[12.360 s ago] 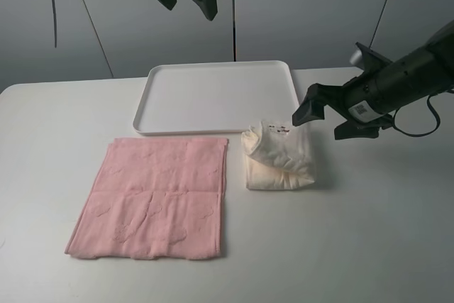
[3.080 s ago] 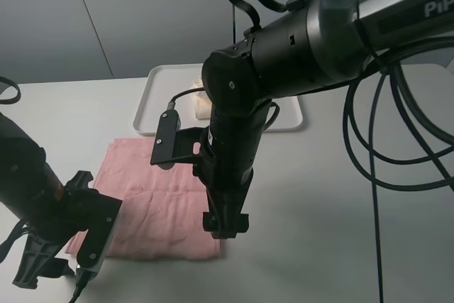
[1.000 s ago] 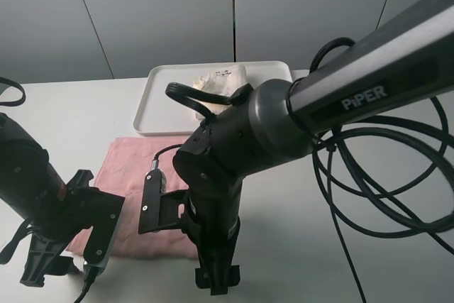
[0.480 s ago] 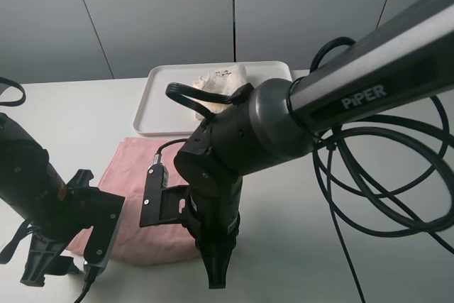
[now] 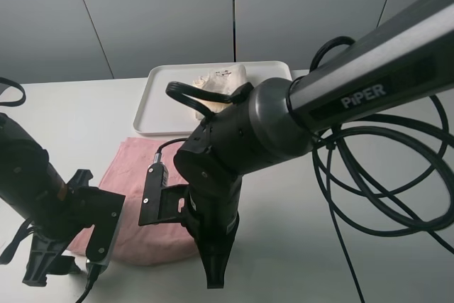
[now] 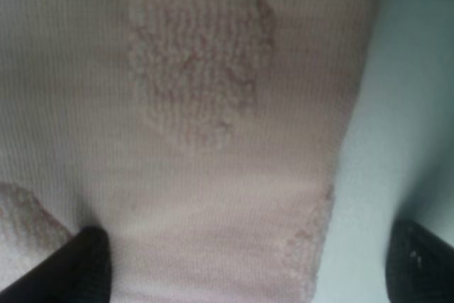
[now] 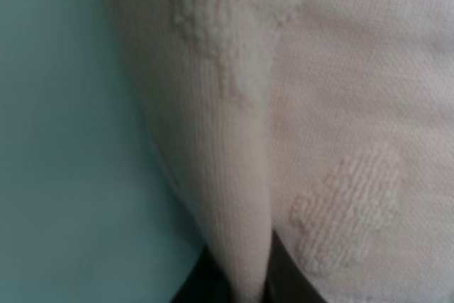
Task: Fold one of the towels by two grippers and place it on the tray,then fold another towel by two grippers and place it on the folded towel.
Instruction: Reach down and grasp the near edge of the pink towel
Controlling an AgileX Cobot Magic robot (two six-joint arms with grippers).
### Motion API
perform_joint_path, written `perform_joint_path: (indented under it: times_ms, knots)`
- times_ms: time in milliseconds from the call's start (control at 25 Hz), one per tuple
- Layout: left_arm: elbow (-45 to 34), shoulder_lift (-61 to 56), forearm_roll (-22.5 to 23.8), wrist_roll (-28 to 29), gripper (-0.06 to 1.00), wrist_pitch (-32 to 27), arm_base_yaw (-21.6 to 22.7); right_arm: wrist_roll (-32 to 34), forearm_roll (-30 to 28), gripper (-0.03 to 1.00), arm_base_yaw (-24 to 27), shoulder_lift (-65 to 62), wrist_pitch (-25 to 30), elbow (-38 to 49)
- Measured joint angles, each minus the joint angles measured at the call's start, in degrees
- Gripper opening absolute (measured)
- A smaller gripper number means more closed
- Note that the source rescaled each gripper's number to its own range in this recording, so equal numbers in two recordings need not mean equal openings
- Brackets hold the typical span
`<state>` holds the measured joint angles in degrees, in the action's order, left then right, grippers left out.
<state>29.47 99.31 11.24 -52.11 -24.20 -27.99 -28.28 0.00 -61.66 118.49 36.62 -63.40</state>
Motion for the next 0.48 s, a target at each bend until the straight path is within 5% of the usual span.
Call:
perform_joint_path:
  times_ms: [280,480]
  knots:
    - [0.0,0.0,0.8,0.8,0.76,0.4,0.0,0.0,0.8,0.01,0.0,0.0,0.0,0.0]
    - [0.0,0.0,1.9,0.9,0.39,1.1,0.0,0.0,1.0,0.01,0.0,0.0,0.0,0.0]
